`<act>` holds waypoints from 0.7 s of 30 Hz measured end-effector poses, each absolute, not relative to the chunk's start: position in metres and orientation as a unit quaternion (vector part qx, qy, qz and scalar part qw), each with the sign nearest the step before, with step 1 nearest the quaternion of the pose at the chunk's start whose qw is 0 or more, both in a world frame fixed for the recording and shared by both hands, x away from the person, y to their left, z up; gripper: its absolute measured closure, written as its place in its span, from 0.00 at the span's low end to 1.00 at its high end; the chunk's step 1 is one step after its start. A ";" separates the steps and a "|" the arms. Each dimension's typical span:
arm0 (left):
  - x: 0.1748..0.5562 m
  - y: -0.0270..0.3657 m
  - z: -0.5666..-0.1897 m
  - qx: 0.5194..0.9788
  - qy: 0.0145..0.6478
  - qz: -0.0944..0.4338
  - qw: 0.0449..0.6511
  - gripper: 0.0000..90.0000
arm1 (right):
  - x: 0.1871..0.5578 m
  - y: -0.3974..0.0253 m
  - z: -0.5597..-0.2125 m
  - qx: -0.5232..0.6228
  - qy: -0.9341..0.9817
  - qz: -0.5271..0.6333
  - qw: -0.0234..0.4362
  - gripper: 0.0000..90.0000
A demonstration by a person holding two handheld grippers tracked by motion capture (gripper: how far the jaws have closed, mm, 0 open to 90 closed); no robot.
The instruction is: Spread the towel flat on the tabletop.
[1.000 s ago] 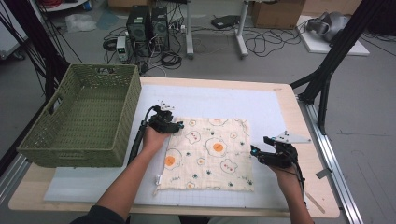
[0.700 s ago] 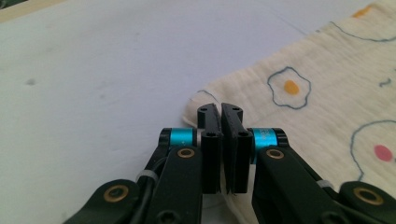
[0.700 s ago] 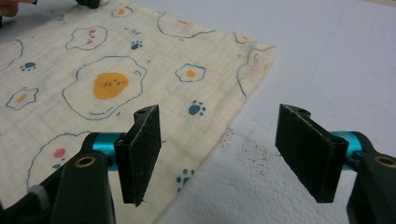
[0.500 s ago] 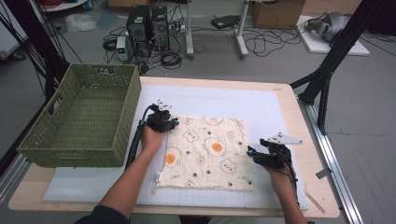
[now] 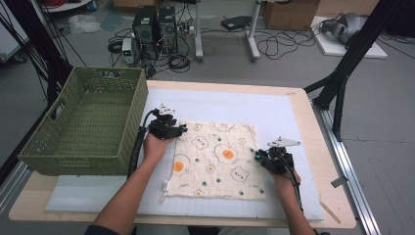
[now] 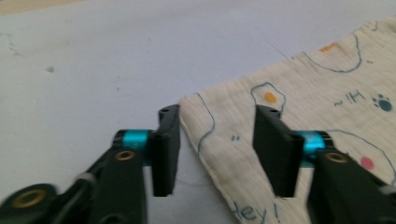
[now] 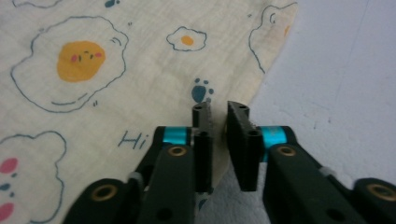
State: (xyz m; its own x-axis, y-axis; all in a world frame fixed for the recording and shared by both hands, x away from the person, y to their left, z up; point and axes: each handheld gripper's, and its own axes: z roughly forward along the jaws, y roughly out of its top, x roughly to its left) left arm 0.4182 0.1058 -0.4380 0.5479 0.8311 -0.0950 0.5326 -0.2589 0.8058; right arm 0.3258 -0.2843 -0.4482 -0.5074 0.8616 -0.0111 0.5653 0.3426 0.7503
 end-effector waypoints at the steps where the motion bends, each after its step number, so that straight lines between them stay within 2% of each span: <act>1: 0.417 0.106 -0.441 0.777 0.441 0.173 0.415 0.64 | 0.326 -0.284 -0.448 0.448 0.793 0.350 0.217 0.94; 3: 0.416 0.106 -0.446 0.781 0.442 0.164 0.409 0.64 | 0.326 -0.283 -0.448 0.445 0.795 0.344 0.228 0.93; 5: 0.415 0.104 -0.449 0.785 0.440 0.164 0.403 0.61 | 0.326 -0.284 -0.448 0.451 0.791 0.343 0.230 0.86; 7: 0.414 0.102 -0.449 0.792 0.432 0.182 0.392 0.65 | 0.326 -0.287 -0.448 0.455 0.788 0.349 0.224 0.79; 8: 0.413 0.103 -0.448 0.796 0.422 0.185 0.392 0.75 | 0.326 -0.288 -0.448 0.457 0.786 0.353 0.222 0.77; 9: 0.413 0.105 -0.448 0.796 0.422 0.180 0.394 0.95 | 0.326 -0.290 -0.448 0.456 0.785 0.358 0.220 0.75; 13: 0.410 0.105 -0.447 0.795 0.429 0.209 0.374 0.96 | 0.324 -0.294 -0.445 0.458 0.778 0.369 0.221 0.72; 16: 0.410 0.112 -0.448 0.786 0.439 0.208 0.383 0.96 | 0.323 -0.299 -0.443 0.459 0.773 0.376 0.225 0.71; 18: 0.408 0.115 -0.450 0.781 0.438 0.208 0.393 0.89 | 0.322 -0.302 -0.441 0.463 0.767 0.382 0.225 0.69; 20: 0.406 0.118 -0.450 0.770 0.447 0.205 0.407 0.62 | 0.322 -0.305 -0.441 0.463 0.765 0.384 0.231 0.64; 21: 0.404 0.120 -0.449 0.763 0.449 0.195 0.422 0.53 | 0.321 -0.306 -0.440 0.464 0.764 0.383 0.234 0.61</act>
